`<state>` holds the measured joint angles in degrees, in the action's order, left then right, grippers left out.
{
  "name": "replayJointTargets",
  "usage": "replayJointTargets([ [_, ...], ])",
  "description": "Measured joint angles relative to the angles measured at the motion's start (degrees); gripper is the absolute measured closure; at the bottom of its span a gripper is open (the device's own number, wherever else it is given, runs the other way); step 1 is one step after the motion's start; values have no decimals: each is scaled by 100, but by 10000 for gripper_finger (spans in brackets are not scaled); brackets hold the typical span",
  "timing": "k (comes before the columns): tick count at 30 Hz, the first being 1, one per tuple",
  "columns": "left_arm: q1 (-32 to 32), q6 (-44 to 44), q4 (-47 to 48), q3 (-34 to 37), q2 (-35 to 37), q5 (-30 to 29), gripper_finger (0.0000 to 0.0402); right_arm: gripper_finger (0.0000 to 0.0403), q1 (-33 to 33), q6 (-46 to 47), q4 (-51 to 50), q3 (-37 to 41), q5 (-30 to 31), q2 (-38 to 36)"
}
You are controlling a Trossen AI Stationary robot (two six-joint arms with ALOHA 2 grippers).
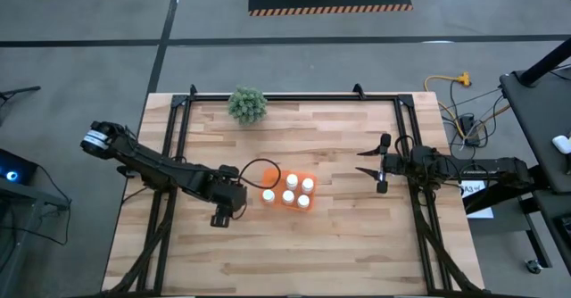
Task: Pick and place pill bottles into a basket
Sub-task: Put the pill bottle into the bin
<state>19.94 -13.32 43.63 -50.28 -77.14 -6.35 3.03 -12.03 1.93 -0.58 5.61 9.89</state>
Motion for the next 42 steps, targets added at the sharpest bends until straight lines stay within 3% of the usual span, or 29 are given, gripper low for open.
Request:
replayJointTargets([
  [27,-7,-144,3,282,-48,-2,199,204,2,0,0,0,2,0],
  [35,-4,-264,-14,304,-44,-2,261,204,2,0,0,0,2,0],
  [42,-4,-280,-162,306,-44,-2,262,204,2,0,0,0,4,0],
])
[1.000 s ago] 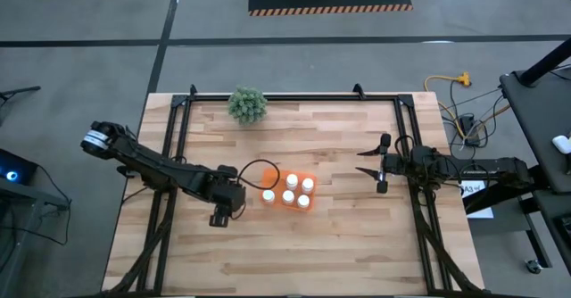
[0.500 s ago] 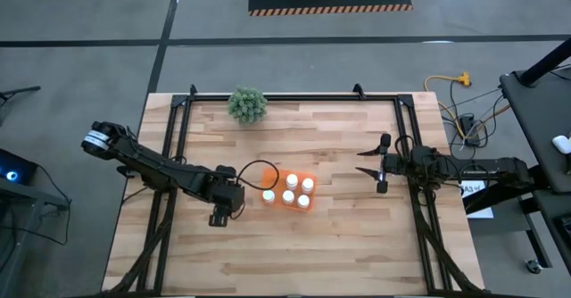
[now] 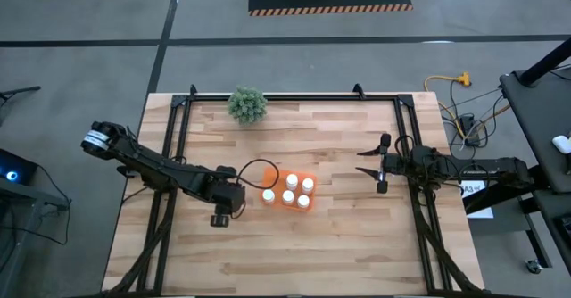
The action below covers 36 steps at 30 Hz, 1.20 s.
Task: Pick and place pill bottles into a basket
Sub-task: Put the pill bottle into the bin
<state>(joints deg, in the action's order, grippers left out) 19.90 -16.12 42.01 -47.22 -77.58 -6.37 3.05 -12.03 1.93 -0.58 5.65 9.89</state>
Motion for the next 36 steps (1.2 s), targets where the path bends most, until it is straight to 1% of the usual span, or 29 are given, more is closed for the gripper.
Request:
replayJointTargets([
  [7,4,-2,-104,-128,7,-20,262,204,0,0,-1,0,-2,0],
  [13,2,97,115,-607,11,-360,262,204,0,-1,0,0,0,0],
  [15,2,147,390,-847,7,-605,262,204,0,0,-2,0,0,0],
  [18,2,116,838,-1178,7,-1123,262,204,0,0,-2,0,0,0],
  [21,-2,62,944,-1423,7,-1528,262,204,0,-1,-2,0,0,2],
  [28,-24,311,929,-1893,-169,-1565,262,204,0,0,-2,0,0,2],
  [32,-133,481,969,-2307,-488,-1566,262,204,0,0,-2,0,4,2],
  [36,-296,892,1067,-2760,-888,-1503,262,204,2,-1,-2,0,11,2],
])
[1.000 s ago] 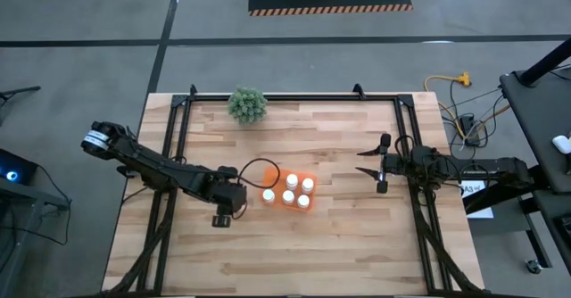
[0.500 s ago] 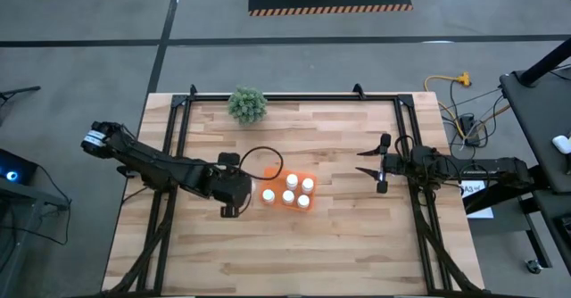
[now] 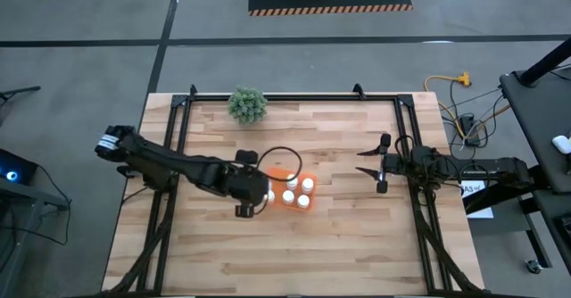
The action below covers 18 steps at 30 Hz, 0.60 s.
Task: Pick and place pill bottles into a basket
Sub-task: Put the pill bottle into the bin
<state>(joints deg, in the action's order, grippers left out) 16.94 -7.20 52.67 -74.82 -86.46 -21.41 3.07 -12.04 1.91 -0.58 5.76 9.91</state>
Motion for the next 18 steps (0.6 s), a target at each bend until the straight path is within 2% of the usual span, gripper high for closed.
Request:
replayJointTargets([
  [3,-190,226,66,-267,-221,146,262,204,-2,1,0,0,-2,0],
  [6,-431,368,24,-389,-351,551,262,204,-2,1,0,0,-13,0],
  [14,-971,639,-138,-360,-407,1269,262,204,-4,-1,0,0,-15,0],
  [18,-1101,762,-255,-346,-479,1364,262,204,-4,1,0,0,-15,0],
])
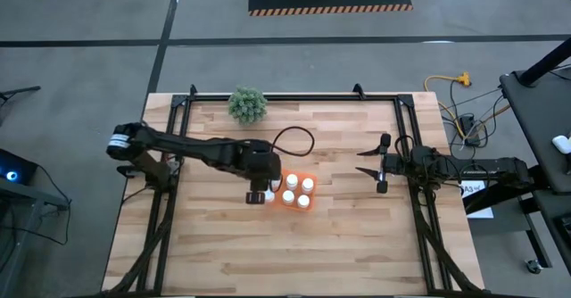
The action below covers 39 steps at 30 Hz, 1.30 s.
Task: Pick and place pill bottles into a basket
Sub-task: Put the pill bottle into the bin
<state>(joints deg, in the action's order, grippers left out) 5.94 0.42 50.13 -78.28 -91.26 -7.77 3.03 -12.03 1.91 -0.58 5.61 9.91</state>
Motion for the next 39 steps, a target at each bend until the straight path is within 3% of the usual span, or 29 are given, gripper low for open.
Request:
replayJointTargets([
  [16,-340,197,-689,673,-310,59,262,204,0,0,0,0,2,-2],
  [32,-560,322,-808,695,-959,135,262,204,2,-2,2,2,0,-3],
  [39,-560,305,-721,684,-933,129,200,204,2,0,4,2,2,-2],
])
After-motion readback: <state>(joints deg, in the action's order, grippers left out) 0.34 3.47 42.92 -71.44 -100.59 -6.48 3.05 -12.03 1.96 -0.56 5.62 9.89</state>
